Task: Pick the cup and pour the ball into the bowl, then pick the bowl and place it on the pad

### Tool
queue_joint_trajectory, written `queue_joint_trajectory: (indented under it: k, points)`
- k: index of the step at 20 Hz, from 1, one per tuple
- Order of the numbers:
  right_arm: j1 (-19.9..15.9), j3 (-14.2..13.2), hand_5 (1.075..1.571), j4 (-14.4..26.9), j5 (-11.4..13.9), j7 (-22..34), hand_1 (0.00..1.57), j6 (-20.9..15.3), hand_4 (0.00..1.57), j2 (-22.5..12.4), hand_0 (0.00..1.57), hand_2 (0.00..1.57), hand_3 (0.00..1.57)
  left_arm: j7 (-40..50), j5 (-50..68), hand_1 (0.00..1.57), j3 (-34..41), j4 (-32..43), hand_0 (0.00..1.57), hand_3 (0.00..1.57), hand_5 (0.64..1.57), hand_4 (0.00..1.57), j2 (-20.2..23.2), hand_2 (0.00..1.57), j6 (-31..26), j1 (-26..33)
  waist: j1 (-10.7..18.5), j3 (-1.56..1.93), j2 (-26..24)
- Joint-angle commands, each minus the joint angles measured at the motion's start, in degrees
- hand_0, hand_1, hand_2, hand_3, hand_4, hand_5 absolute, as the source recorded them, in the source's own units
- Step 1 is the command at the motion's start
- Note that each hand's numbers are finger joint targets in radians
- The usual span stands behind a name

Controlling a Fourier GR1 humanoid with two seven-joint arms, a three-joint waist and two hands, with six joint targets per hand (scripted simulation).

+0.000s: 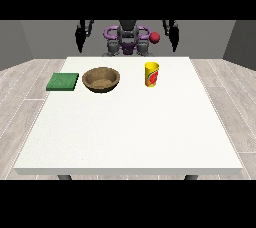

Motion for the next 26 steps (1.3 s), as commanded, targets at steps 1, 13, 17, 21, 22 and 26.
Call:
queue_joint_trajectory:
  k: [1, 13, 17, 21, 22, 26]
  points:
    - [-0.1, -0.3, 1.533, -3.3, -0.2, 2.1, 0.00, 0.1, 0.87, -1.2, 0.00, 0.00, 0.00, 2.1, 0.0, 0.00, 0.4, -3.3, 0.00, 0.00, 1.566, 0.66, 1.4, 0.00, 0.0, -0.3, -0.1, -0.91, -8.8]
    - [0.7, 0.4, 1.531, -19.1, -7.3, 30.2, 0.00, -3.9, 0.86, 0.4, 0.00, 0.00, 0.00, 26.1, 3.1, 0.00, -5.1, -15.7, 0.00, 0.00, 1.564, 0.62, -4.9, 0.00, 8.9, -1.3, -3.3, -1.58, -21.8]
    - [3.6, 0.0, 1.544, -26.6, -8.5, 29.2, 0.00, -2.8, 0.77, -0.1, 0.00, 0.00, 0.00, 27.0, -0.5, 0.00, -4.3, -17.0, 0.00, 0.00, 1.559, 0.57, -4.9, 0.00, 11.7, -6.2, -5.9, -1.57, -16.1]
    - [-1.8, 0.1, 1.546, -20.6, -5.0, 17.3, 0.00, -2.7, 0.74, 1.7, 0.00, 0.00, 0.00, 15.0, -1.4, 0.00, -3.8, -12.2, 0.00, 0.00, 1.555, 0.61, -5.0, 0.00, 10.1, -10.5, -4.3, -1.57, -4.0]
    - [-3.9, -3.2, 1.540, -20.0, -7.2, 16.8, 0.00, -1.5, 0.72, -0.2, 0.00, 0.00, 0.00, 13.1, 0.4, 0.00, -3.3, -11.4, 0.00, 0.00, 1.555, 0.61, -3.9, 0.00, 7.6, -10.3, -4.0, -1.57, -1.9]
    - [-3.7, -1.8, 1.545, -16.6, -6.5, 8.0, 0.00, -0.4, 0.71, 2.2, 0.00, 0.00, 0.09, 2.9, -0.6, 0.00, -1.9, -6.2, 0.00, 0.00, 1.526, 0.55, -3.8, 0.00, 8.6, -11.9, -4.8, -1.57, 5.3]
